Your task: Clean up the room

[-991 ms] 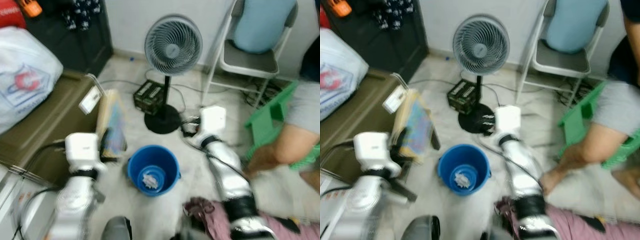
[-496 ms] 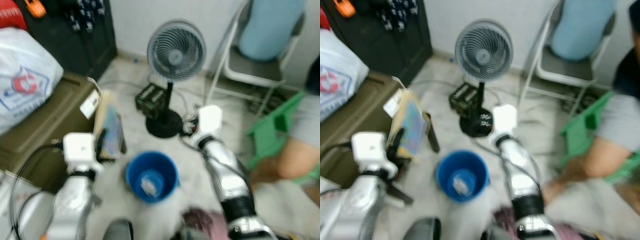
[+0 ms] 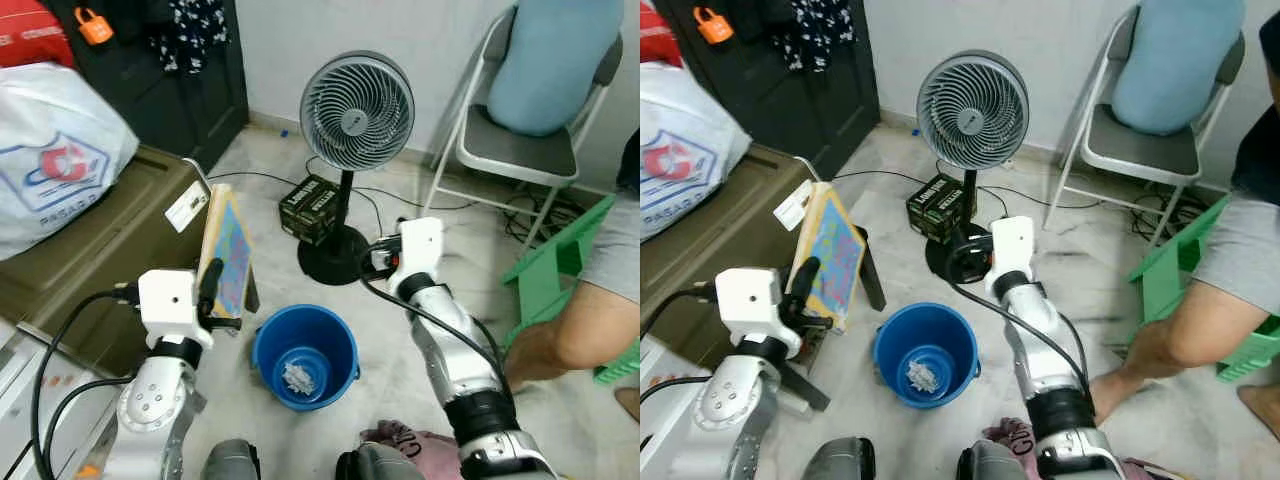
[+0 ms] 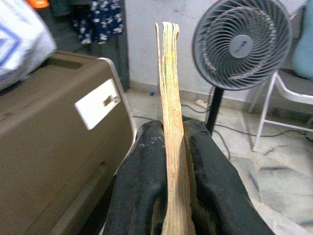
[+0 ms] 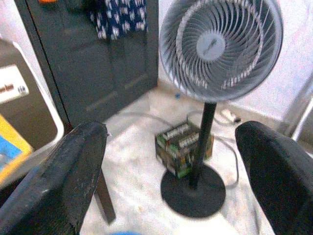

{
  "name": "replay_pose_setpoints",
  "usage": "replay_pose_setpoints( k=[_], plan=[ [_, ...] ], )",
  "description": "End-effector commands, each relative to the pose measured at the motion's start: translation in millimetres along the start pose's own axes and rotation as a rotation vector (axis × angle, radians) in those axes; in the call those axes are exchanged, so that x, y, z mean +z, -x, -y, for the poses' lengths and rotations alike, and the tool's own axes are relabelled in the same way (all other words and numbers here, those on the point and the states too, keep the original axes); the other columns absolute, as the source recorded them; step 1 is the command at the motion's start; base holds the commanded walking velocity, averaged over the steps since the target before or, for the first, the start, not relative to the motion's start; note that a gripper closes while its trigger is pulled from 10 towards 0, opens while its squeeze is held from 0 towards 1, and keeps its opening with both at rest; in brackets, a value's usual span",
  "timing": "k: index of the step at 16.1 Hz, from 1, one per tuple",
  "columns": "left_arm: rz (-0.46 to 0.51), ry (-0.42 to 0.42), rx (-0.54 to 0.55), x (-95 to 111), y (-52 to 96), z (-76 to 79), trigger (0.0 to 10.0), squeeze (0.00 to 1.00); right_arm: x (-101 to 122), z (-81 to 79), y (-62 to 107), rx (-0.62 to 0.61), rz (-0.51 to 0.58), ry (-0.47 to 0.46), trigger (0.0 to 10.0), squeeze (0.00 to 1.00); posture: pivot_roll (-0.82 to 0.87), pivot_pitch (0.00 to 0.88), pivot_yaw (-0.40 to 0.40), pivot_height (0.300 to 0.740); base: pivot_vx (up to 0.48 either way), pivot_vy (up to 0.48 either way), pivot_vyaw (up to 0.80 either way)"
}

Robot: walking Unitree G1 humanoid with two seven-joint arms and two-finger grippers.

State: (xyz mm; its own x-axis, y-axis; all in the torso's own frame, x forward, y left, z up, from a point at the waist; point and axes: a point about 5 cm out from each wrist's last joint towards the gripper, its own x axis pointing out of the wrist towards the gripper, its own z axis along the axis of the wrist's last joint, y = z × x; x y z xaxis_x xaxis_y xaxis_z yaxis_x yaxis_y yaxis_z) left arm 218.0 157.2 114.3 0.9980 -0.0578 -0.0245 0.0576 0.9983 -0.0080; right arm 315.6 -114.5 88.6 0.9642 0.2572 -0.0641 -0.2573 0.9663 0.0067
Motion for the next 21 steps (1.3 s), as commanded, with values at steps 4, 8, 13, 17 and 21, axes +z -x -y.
replay_pose_setpoints(
  k=[4,8,13,17,21],
  plan=[
    [-0.020,-0.131,-0.253,7.2,24.4,8.7,10.0,0.00,-24.7,21.6,-0.9,-0.200,-0.204,-0.035,10.0,0.00,0.11,0.141,-0.034,0.740,0.000,0.000,0.00],
    [-0.106,-0.201,-0.312,2.0,51.2,-5.0,10.0,0.00,-42.5,23.7,4.6,-0.317,-0.305,-0.021,10.0,0.00,0.17,0.182,0.001,0.740,0.000,0.000,0.00],
    [-0.128,-0.220,-0.312,-16.4,31.5,-15.8,10.0,0.00,-30.5,20.8,-4.7,-0.289,-0.240,-0.024,10.0,0.00,0.16,0.177,0.020,0.740,0.000,0.000,0.00],
    [-0.109,-0.189,-0.251,-24.6,34.6,-17.5,10.0,0.00,-21.6,25.3,-12.9,-0.279,-0.214,-0.009,10.0,0.00,0.15,0.171,-0.003,0.740,0.000,0.000,0.00],
    [-0.045,-0.158,-0.171,-7.1,27.3,-14.6,10.0,0.00,2.2,7.6,-18.3,-0.120,-0.050,0.070,10.0,0.00,0.12,0.161,-0.023,0.740,0.000,0.000,0.00]
  ],
)
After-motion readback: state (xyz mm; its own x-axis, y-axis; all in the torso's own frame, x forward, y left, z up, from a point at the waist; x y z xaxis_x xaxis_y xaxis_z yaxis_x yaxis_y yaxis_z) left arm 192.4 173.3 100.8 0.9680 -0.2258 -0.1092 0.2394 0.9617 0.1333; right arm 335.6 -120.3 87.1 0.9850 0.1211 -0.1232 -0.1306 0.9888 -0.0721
